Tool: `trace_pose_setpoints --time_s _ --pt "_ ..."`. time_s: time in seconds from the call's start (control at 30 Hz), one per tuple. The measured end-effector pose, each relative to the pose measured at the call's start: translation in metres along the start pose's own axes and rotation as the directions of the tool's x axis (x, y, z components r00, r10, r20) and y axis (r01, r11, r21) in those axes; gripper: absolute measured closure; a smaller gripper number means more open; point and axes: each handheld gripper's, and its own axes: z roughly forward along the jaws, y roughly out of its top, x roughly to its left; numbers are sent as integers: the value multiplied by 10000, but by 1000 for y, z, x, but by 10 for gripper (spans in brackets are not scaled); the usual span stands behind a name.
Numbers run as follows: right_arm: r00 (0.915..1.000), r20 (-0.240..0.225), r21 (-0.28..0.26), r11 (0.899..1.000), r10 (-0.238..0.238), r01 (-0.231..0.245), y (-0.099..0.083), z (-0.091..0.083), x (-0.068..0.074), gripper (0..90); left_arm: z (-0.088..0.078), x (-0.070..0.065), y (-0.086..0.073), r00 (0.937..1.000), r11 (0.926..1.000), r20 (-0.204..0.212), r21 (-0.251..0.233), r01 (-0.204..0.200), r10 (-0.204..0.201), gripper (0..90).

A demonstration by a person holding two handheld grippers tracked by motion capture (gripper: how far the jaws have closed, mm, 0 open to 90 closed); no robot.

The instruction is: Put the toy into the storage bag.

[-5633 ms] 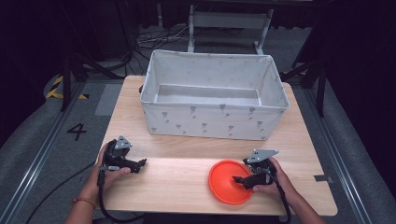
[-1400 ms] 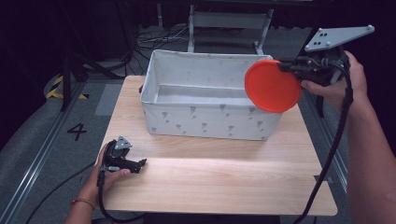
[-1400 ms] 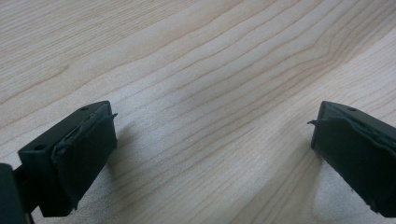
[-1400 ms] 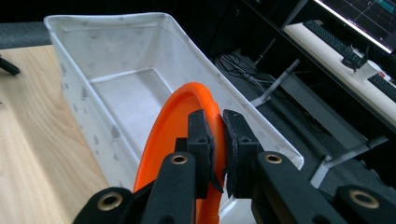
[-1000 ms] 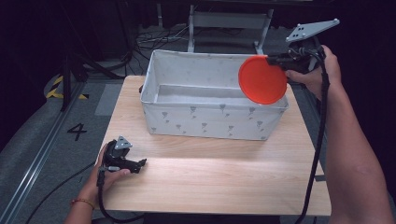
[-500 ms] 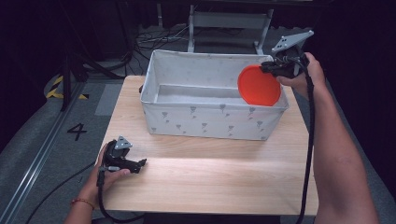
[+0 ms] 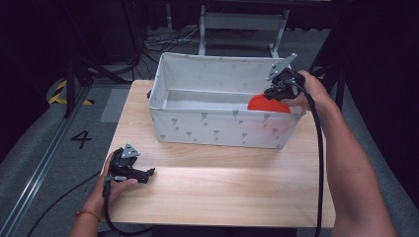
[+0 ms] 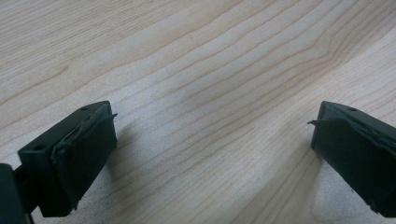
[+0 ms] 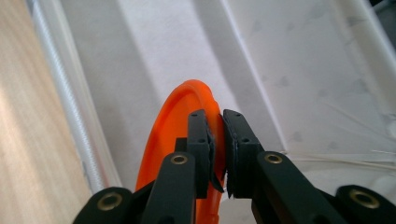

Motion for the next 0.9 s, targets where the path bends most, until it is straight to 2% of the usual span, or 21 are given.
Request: trace_pose_setpoints --time_s 0.1,0.2,0.37,0.53,0.57,0.67,0.77,0.83,0.9 --pt "9990 -307 522 9981 -325 341 4 6 4 822 0 0 0 10000 10000 4 3 13 -13 5" --pt "9956 -603 1139 9904 -723 788 9 11 8 820 0 0 0 10000 10000 7 12 -6 6 5" --pt "9830 -1286 1984 9677 -1313 1553 14 21 15 817 0 0 0 10000 10000 9 8 12 -12 5" --pt "9709 -1795 2513 9468 -1585 2010 18 30 21 815 0 0 0 10000 10000 9 -8 12 -12 5" --pt "9709 -1795 2513 9468 -1585 2010 18 30 21 815 0 0 0 10000 10000 9 -8 12 -12 5" --pt "9669 -1955 2836 9344 -1640 2158 21 35 23 814 0 0 0 10000 10000 4 18 -2 2 5" --pt "9666 -1992 2944 9310 -1610 2158 22 35 22 813 0 0 0 10000 10000 12 -7 10 -10 5" --pt "9653 -2116 3139 9247 -1531 2155 23 36 22 810 0 0 0 10000 10000 5 15 9 -9 5" --pt "9690 -2020 3303 9216 -1419 2038 22 38 21 807 0 0 0 10000 10000 3 17 8 -8 5"
